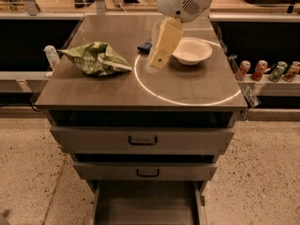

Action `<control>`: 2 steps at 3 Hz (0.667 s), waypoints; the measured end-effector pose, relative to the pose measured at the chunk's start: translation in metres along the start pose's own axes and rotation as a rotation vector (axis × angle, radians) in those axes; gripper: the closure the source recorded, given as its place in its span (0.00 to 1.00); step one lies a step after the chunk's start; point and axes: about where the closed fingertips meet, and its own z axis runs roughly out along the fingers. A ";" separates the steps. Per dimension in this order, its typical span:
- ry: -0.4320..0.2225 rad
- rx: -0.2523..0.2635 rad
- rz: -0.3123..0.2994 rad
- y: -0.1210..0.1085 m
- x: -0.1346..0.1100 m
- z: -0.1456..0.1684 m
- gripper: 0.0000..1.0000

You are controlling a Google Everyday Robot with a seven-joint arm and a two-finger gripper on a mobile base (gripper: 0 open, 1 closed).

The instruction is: Place green jalapeno chip bag into bottom drawer

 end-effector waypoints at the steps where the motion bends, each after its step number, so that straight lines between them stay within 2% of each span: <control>1: -0.042 0.039 -0.011 -0.040 0.014 0.013 0.00; 2: -0.103 0.095 -0.037 -0.090 0.011 0.019 0.00</control>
Offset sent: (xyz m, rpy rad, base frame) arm 0.1524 0.0166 0.0408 0.2001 -0.1714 0.0142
